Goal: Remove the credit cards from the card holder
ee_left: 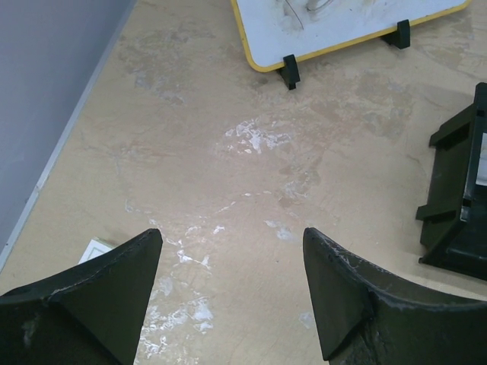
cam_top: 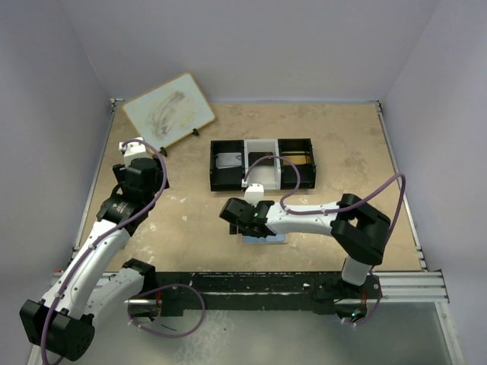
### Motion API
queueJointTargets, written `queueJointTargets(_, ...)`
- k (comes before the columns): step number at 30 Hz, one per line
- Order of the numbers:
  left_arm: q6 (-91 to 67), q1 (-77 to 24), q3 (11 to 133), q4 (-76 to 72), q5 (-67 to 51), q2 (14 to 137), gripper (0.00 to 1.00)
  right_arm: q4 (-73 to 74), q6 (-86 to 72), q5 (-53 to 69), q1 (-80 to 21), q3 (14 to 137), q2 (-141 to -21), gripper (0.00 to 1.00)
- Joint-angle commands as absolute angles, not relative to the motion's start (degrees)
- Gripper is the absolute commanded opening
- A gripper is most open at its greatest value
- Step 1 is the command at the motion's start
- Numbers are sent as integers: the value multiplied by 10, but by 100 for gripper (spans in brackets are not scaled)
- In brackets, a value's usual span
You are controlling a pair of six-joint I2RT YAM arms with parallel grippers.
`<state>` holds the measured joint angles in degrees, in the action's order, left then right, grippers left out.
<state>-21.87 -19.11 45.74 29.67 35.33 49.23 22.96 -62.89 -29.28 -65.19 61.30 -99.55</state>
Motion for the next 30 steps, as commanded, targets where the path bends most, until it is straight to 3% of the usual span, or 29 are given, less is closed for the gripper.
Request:
queueJointTargets(1, -214, -187, 461, 278, 326, 483, 73, 255, -659, -315, -650, 600, -971, 77)
queueJointTargets(10, -213, -187, 461, 280, 317, 490, 73, 246, -645, -308, -642, 579, -963, 78)
queueJointTargets(16, -214, -187, 459, 282, 324, 491, 73, 164, -602, -262, -608, 526, -961, 77)
queueJointTargets(23, -213, -187, 460, 283, 328, 501, 73, 181, -584, -253, -606, 541, -1021, 73)
queueJointTargets(30, -212, -187, 458, 282, 328, 499, 73, 202, -596, -281, -610, 540, -1050, 58)
